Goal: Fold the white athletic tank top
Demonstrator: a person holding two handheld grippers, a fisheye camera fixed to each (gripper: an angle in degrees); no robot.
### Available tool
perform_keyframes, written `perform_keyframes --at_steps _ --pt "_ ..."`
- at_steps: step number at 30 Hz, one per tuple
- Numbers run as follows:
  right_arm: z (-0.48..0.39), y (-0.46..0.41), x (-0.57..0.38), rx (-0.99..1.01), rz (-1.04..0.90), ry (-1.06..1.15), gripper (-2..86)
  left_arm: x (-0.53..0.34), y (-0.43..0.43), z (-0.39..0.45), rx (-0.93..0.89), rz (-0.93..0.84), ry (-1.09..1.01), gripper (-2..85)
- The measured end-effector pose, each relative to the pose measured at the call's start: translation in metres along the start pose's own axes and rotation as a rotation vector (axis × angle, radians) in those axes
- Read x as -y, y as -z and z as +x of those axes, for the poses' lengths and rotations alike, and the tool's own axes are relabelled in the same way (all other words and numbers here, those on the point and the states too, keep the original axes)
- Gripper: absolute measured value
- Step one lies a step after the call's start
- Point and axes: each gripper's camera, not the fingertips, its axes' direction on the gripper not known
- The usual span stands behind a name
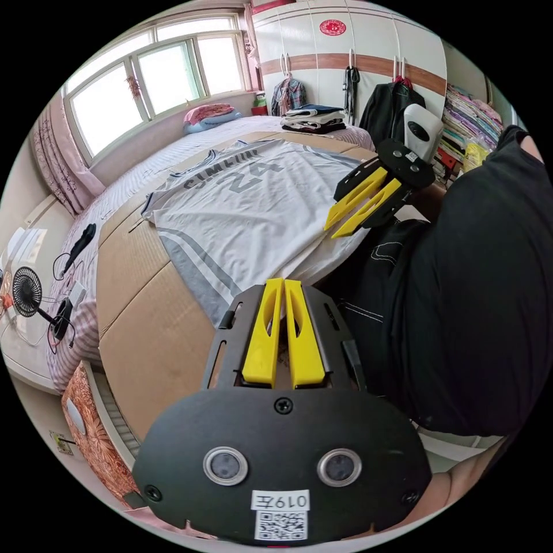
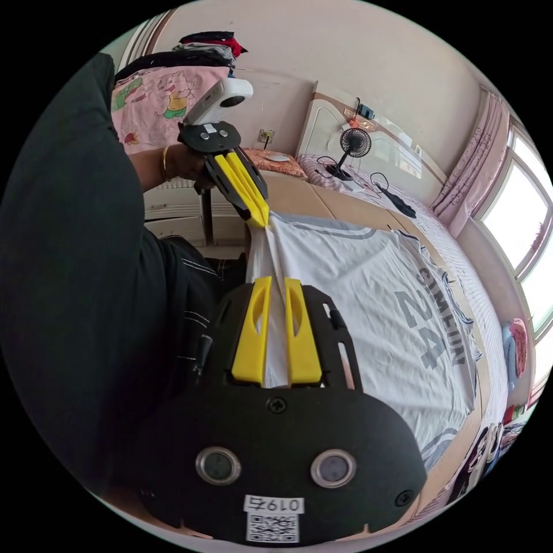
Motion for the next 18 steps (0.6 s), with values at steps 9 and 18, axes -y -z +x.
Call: perform_keyframes --at_steps 9,18 --pt "-0.014 0.002 0.013 -0.117 -0.028 0.165 4.0 0.001 0.029 -0.036 -0.051 0.006 0.039 0.8" --pt "0.006 0.02 0.006 -0.007 -0.086 0.176 -0.9 -0.007 0.049 -0.058 -0.146 0.061 0.008 1.2"
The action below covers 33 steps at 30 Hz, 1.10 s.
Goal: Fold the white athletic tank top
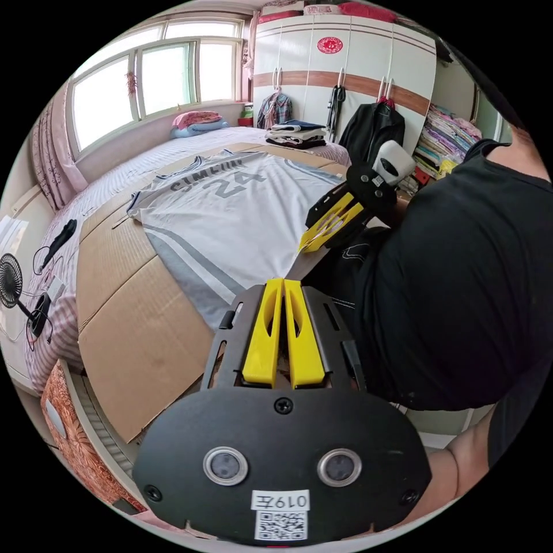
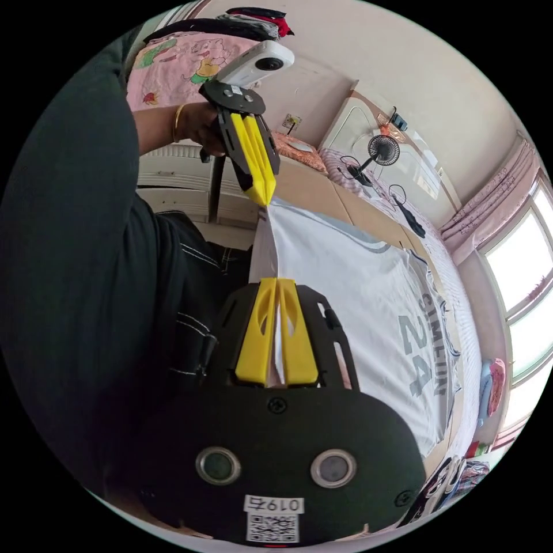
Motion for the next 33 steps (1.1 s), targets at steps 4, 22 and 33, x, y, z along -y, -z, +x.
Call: perform_keyframes --at_steps 4,22,33 --pt "0.01 0.011 -0.013 0.017 0.016 -0.023 -0.9 -0.002 -0.015 -0.009 0.108 -0.093 0.019 2.6" --pt "0.028 0.04 -0.028 0.188 0.022 0.002 -0.8 -0.077 0.02 -0.117 0.137 0.044 0.377 10.0" --pt "0.033 0.145 -0.119 -0.114 -0.056 -0.261 -0.9 -0.094 -0.014 -0.172 0.042 0.004 0.51 3.7"
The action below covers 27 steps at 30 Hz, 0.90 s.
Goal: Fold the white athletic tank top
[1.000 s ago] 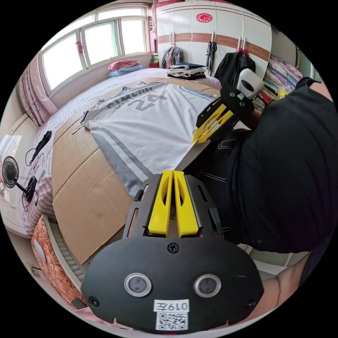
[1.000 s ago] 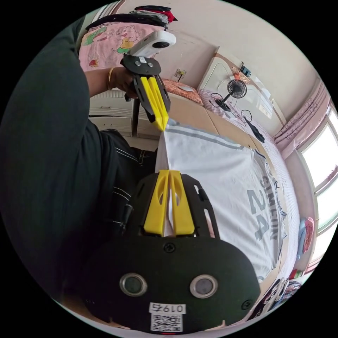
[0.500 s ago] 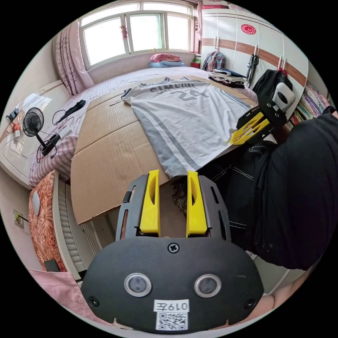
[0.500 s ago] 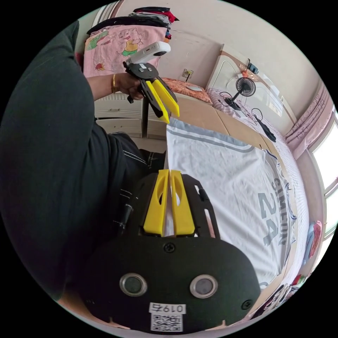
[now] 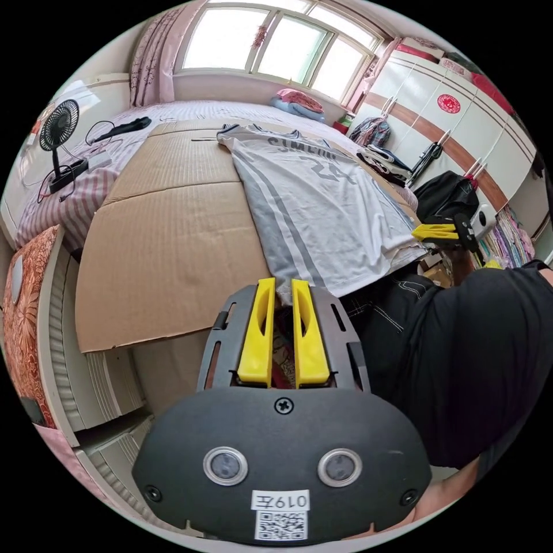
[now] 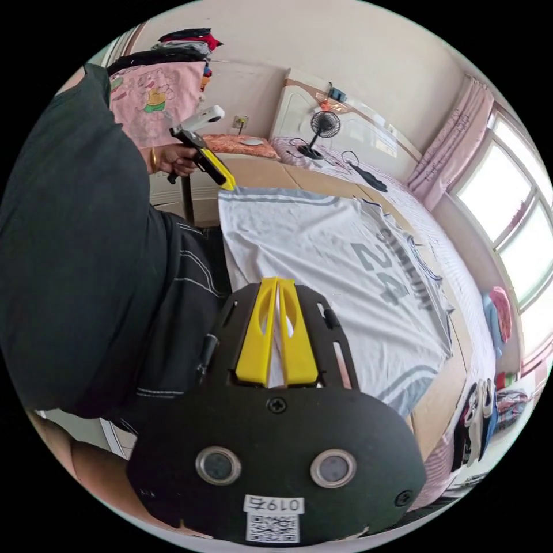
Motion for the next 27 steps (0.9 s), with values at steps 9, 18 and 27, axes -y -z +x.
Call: perform_keyframes --at_steps 9,18,27 --pt "-0.043 0.025 -0.032 -0.131 -0.194 -0.039 -0.6 0.014 -0.006 -0.008 -0.017 -0.038 -0.064 1.1" --pt "-0.074 0.027 -0.014 -0.219 -0.314 0.033 3.9 0.027 -0.032 0.002 0.009 -0.104 -0.119 0.8" --pt "-0.09 0.013 0.023 -0.268 -0.398 0.097 0.4 0.025 -0.046 0.006 0.012 -0.104 -0.117 0.7"
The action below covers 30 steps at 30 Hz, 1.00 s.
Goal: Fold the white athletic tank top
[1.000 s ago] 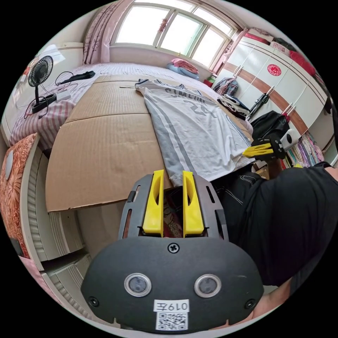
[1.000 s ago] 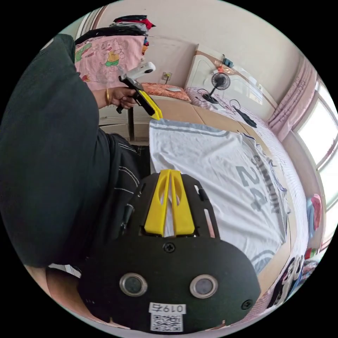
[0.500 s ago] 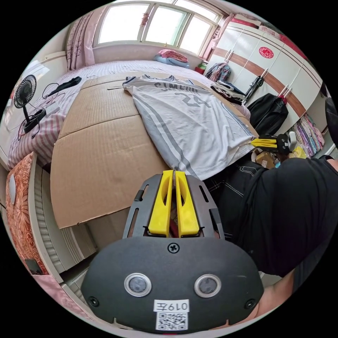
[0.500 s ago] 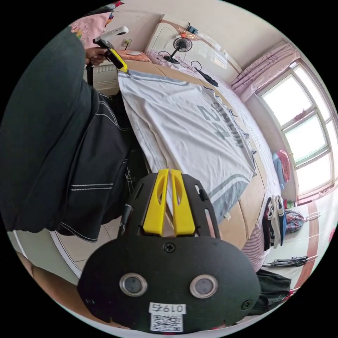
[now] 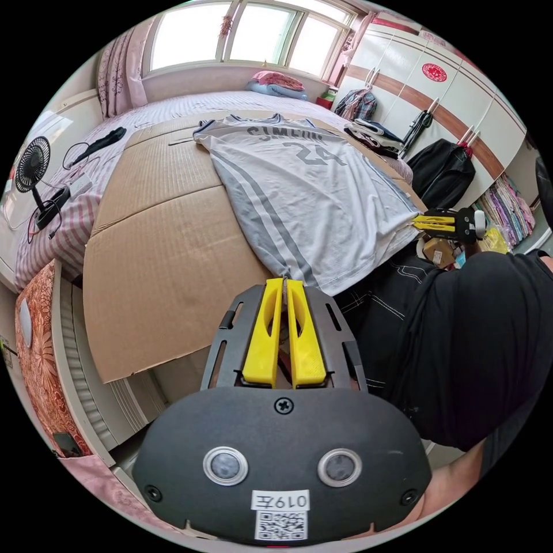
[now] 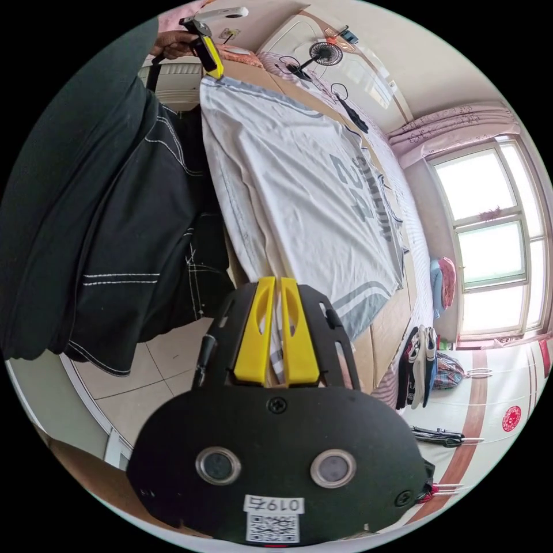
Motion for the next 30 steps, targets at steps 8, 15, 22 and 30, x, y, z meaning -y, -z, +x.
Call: perform_keyframes --at_steps 8,15,22,30 --pt "-0.005 0.041 0.016 0.036 0.009 -0.053 -0.9 -0.003 -0.014 0.003 -0.014 -0.004 0.007 0.9" --pt "-0.023 0.05 0.039 0.095 0.015 -0.068 -0.9 0.003 -0.029 0.011 -0.018 -0.044 -0.025 1.0" --pt "-0.04 0.055 0.051 -0.005 -0.072 -0.151 -0.3 0.006 -0.045 0.021 -0.029 -0.068 -0.035 1.2" --pt "-0.056 0.042 0.053 -0.119 -0.245 -0.166 4.7 0.009 -0.058 0.033 -0.034 -0.081 -0.044 1.4"
